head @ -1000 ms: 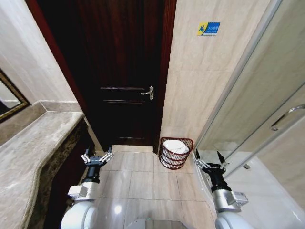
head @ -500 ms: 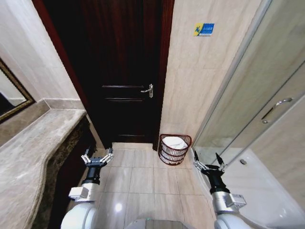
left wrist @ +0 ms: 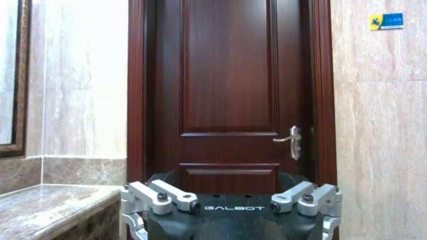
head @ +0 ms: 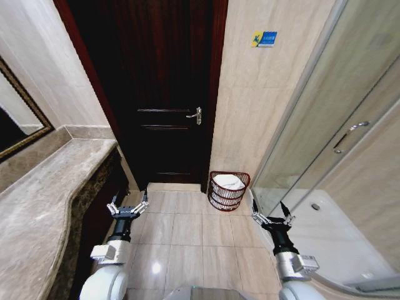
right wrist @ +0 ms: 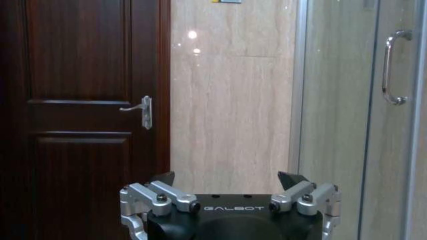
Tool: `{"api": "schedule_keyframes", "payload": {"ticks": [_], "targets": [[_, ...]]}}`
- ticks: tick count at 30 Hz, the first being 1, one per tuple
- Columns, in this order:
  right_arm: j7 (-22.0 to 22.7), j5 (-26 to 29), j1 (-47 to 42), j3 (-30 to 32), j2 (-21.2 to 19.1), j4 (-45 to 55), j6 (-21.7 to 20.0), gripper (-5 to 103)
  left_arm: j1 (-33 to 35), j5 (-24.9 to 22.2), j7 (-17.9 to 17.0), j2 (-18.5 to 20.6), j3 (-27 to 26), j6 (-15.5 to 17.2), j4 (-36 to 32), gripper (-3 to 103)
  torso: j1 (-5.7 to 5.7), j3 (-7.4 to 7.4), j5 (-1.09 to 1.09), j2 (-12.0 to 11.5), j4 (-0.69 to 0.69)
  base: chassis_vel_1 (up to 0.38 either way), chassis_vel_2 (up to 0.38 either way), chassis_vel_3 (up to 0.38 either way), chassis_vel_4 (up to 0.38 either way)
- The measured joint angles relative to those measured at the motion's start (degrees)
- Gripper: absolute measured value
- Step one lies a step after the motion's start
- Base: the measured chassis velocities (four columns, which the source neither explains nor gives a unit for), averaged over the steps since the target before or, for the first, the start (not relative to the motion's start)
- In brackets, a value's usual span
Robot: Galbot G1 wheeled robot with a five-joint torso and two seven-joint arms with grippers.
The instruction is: Discard the used towel into the hamper.
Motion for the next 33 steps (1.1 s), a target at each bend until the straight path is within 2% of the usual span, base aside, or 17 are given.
{"api": "schedule_keyframes", "payload": {"ticks": [26,33], "targets": [[0.2,0.0,0.0,-0.8,-0.4,-0.6,0.5,100,-0.8,-0.7,0.0,0.2,-0.3,0.6,0.8,100,0.0,0.0,0.01,0.0,-0.01,0.092,-0.08,-0.089,0.09],[0.2,0.0,-0.2,-0.9,-0.4,-0.5,0.9,100,-0.7,-0.2,-0.5,-0.1,-0.3,-0.6,1.0,100,0.0,0.0,0.0,0.0,0.01,0.134,-0.041,-0.044,0.115]]}}
